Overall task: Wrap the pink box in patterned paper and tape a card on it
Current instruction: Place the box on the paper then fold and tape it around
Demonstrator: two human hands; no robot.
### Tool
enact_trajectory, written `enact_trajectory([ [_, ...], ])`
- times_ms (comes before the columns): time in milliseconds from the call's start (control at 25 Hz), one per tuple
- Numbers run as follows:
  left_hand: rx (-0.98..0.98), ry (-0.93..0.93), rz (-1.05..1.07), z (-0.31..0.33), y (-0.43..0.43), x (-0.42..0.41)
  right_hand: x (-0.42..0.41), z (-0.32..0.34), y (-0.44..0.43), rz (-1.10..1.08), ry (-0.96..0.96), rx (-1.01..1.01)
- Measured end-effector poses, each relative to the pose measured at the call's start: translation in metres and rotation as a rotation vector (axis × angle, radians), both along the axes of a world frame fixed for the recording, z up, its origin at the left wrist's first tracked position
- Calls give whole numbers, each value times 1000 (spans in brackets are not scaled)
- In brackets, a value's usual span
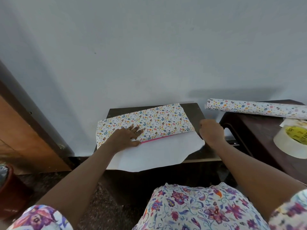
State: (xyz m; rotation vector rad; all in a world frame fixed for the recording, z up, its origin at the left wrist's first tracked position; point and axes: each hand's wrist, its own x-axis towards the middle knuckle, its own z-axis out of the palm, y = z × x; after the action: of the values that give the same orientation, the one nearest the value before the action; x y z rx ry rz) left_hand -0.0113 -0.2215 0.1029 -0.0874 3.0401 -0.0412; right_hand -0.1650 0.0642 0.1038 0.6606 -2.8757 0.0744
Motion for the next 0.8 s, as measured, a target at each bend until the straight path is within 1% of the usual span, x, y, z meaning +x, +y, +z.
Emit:
enact_trajectory([
  [40,-10,5,6,-1,1,1,-4,4,-11,-129,-124,-204],
  [80,-22,7,10,-1,1,1,-10,6,-23,-206,-291,-365],
  [120,-35,3,15,-1,2,1,-16,6,-34,-262,-455,-480],
  [200,-62,-18,22,1,3,0,-22,6,-49,-357,-761,-796],
  [240,-76,-28,25,1,4,0,-26,3,-51,-364,-809,-902],
  [320,-94,-33,24,1,4,0,-30,-2,-50,-349,-835,-1003],
  [440,-92,-39,30,-1,2,1,-25,-3,-44,-409,-766,-1261],
  [480,-100,-44,28,0,2,0,-22,0,-42,-434,-723,-1311],
  [520,-115,-55,27,1,3,0,-18,4,-38,-457,-662,-1318],
  [560,-127,-68,28,3,5,-1,-13,11,-30,-477,-547,-1216],
  [640,-142,-98,31,7,8,-2,-2,28,-7,-536,-205,-754],
  [680,-151,-115,37,6,9,-1,3,34,9,-557,-45,-555],
  [720,-167,-111,32,5,9,-2,8,44,28,-583,74,-432],
  [760,-173,-119,30,6,9,-2,12,53,46,-639,121,-363],
  [800,-164,-121,31,7,8,-3,13,61,64,-710,112,-317],
])
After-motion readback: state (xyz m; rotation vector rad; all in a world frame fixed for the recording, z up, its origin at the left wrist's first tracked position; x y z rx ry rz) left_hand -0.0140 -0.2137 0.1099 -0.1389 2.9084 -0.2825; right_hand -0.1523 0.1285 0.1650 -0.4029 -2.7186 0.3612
